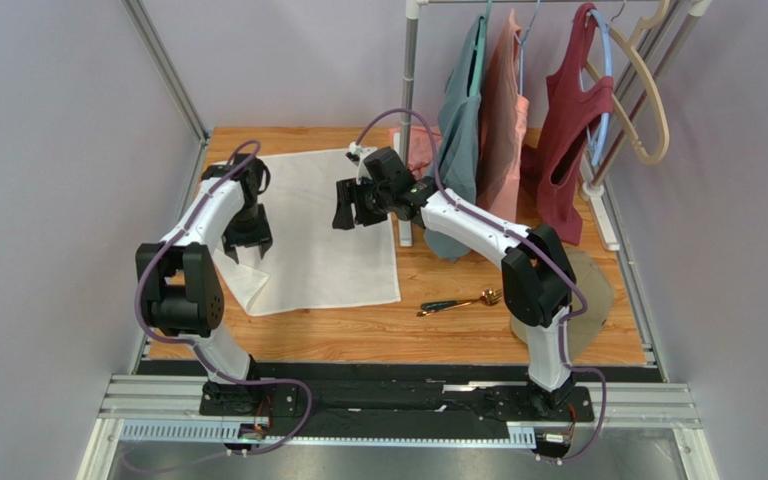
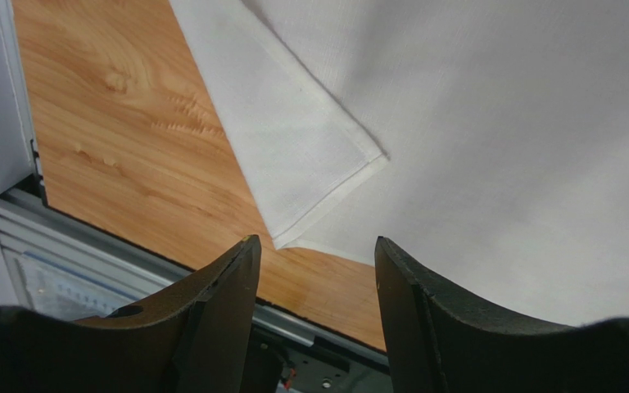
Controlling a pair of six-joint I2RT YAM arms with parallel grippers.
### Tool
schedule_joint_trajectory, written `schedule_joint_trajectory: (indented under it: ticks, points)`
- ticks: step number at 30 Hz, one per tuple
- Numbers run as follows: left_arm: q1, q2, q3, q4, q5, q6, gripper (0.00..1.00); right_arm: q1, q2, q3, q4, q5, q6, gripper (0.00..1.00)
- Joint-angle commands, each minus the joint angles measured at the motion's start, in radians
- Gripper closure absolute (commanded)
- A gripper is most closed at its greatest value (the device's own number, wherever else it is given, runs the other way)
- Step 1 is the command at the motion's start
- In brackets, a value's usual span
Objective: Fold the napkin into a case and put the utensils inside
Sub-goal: Flatten out the crumpled napkin at the center of the board.
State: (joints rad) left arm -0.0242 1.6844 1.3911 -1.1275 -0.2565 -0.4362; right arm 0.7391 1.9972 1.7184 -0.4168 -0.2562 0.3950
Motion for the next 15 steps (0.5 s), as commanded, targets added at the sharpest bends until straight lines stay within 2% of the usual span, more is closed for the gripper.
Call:
schedule_joint_trajectory:
  ticks: [1,4,9,15]
  points:
    - [-0.043,0.054,-0.078,0.006,-0.06,0.028,0.37,0.013,-0.02,-0.067,0.039,-0.052,-0.021,0.36]
    - [-0.088,0.099,-0.072,0.02,-0.07,0.037,0.34,0.013,-0.026,-0.138,0.07,-0.051,-0.021,0.33]
    - [-0.1,0.175,-0.061,0.058,-0.069,0.062,0.33,0.013,-0.005,-0.19,0.087,-0.051,-0.027,0.3]
    - [-0.1,0.25,-0.037,0.086,-0.064,0.065,0.46,0.008,0.021,-0.195,0.085,-0.023,-0.025,0.31]
